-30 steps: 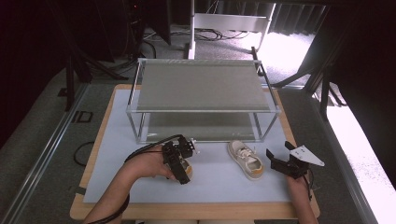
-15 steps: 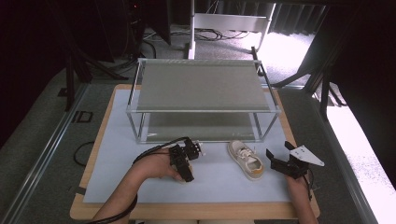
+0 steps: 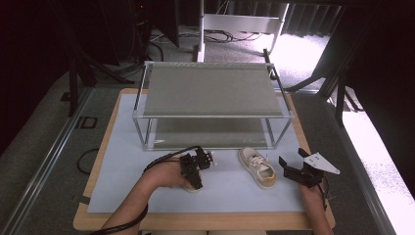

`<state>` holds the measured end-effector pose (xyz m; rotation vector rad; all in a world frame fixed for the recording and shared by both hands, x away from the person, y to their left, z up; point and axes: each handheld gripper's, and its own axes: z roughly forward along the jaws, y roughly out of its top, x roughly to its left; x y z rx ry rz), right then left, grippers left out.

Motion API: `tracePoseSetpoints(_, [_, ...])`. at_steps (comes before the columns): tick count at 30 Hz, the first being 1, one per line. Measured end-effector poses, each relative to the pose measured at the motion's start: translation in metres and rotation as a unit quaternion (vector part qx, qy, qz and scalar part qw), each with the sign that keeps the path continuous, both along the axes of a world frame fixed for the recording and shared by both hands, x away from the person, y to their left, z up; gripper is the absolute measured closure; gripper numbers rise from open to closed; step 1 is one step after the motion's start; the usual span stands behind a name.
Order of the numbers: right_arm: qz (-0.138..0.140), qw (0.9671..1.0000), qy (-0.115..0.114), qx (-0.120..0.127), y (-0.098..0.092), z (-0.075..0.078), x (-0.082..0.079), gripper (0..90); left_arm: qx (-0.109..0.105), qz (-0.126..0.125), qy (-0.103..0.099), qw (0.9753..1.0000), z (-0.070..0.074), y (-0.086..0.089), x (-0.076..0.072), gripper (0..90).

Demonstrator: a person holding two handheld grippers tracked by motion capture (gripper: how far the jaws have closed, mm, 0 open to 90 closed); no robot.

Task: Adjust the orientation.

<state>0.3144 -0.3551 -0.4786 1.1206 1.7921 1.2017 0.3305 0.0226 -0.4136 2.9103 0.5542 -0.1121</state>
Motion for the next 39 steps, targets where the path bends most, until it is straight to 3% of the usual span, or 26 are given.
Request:
tracePoseSetpoints(2, [0.0,1.0,0.0,0.0,0.0,0.0,0.0,14.3,-0.001,-0.018,0.0,0.9998,0.003,0.002,-0.003,69.1])
tracePoseSetpoints(5, [0.001,1.0,0.0,-0.002,0.0,0.0,0.0,14.3,0.001,-0.069,-0.013,0.9975,0.009,0.003,-0.009,73.5])
tracePoseSetpoints(10, [0.001,1.0,0.0,-0.004,0.001,0.0,0.0,14.3,-0.017,-0.142,-0.026,0.9894,0.019,0.0,-0.02,77.1])
tracePoseSetpoints(15, [0.001,1.0,0.0,-0.003,0.0,0.0,0.0,14.3,0.004,-0.168,-0.039,0.985,0.02,-0.002,-0.023,77.1])
tracePoseSetpoints(19, [0.002,1.0,0.0,-0.002,0.0,0.0,0.0,14.3,0.002,-0.183,-0.039,0.9823,0.015,0.0,-0.024,77.1])
tracePoseSetpoints(23, [0.002,1.0,0.0,-0.004,0.0,0.0,0.0,14.3,-0.003,-0.182,-0.02,0.9831,0.007,0.001,-0.025,76.7])
tracePoseSetpoints(29, [0.001,1.0,-0.001,-0.004,0.001,0.0,0.0,14.3,-0.012,-0.179,-0.023,0.9835,0.007,0.004,-0.022,74.3])
tracePoseSetpoints(31, [0.0,1.0,-0.001,-0.002,0.0,0.0,0.0,14.3,-0.01,-0.172,-0.018,0.9849,0.007,0.004,-0.021,72.4])
tracePoseSetpoints(34, [0.0,1.0,-0.002,0.003,-0.001,0.0,-0.001,14.3,-0.007,-0.135,-0.015,0.9907,0.008,0.001,-0.016,59.8])
tracePoseSetpoints(36, [-0.001,1.0,-0.004,0.003,-0.001,0.0,-0.001,14.2,-0.005,-0.12,-0.025,0.9924,0.01,0.001,-0.015,52.0])
tracePoseSetpoints(39, [-0.001,1.0,-0.005,0.003,-0.001,0.0,-0.001,14.2,-0.022,-0.106,-0.02,0.9939,0.011,0.002,-0.015,46.6])
